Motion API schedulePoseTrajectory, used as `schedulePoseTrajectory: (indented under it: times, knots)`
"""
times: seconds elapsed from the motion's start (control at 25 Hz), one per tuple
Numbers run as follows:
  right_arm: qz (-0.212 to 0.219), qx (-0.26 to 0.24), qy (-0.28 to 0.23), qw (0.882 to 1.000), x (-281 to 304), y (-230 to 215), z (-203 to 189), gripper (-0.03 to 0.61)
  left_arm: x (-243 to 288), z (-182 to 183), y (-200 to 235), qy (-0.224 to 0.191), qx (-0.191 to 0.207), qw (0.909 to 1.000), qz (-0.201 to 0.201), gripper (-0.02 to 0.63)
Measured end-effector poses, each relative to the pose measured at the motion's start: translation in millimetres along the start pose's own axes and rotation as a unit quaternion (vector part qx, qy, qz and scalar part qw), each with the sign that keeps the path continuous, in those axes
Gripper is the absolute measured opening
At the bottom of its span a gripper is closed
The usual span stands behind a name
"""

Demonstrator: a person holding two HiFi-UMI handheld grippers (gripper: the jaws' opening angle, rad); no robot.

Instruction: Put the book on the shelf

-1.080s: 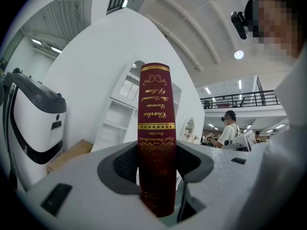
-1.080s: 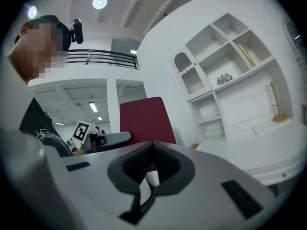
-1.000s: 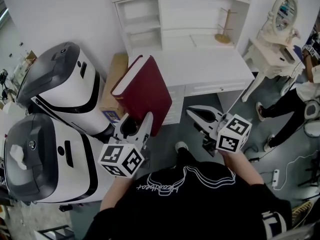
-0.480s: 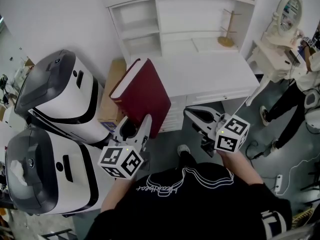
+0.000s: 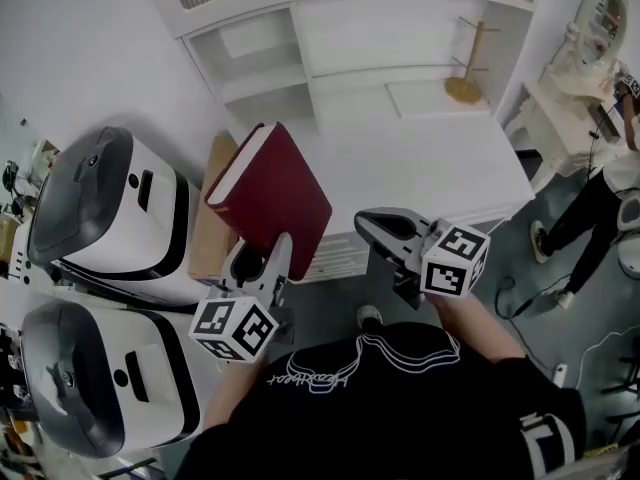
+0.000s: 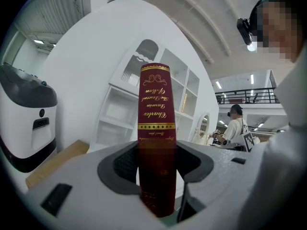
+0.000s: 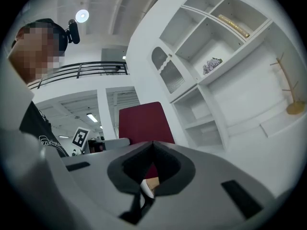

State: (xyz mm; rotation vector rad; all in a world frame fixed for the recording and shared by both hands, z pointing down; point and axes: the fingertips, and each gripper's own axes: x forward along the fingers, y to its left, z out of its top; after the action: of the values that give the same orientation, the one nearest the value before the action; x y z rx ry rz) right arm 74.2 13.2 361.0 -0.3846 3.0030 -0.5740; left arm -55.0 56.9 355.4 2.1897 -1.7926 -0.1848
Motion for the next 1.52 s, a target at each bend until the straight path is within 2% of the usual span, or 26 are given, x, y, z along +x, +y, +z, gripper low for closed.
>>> schedulePoseTrajectory:
  times: [0.28, 0.52, 0.76, 1.0, 1.52]
  knots:
    - [0.022, -0.005, 0.009, 1.000, 28.9, -71.9, 30.6, 0.006, 79.7, 15.1, 16.7, -0.009, 0.004, 0.9998, 0.018, 0.206]
    - [0.032, -0.018, 0.014, 0.999, 44.2, -109.4, 47.5, 0.006, 117.6, 25.3, 31.8, -0.029, 0.012, 0.9988, 0.038, 0.206]
    - [0.049, -0.026, 0.028, 0.998, 61.3, -117.8, 44.5, 0.006, 130.7, 30.2, 45.9, -0.033, 0.031, 0.9973, 0.057, 0.206]
    - [0.051, -0.014, 0.039, 0.998, 84.7, -130.1, 42.0, 0.006, 139.7, 42.5, 69.4, -0.046, 0.034, 0.9955, 0.076, 0.206]
    - [0.025, -0.010, 0.046, 0.999, 155.4, -176.6, 64.7, 0.006, 195.2, 75.2, 138.3, -0.048, 0.029, 0.9961, 0.068, 0.206]
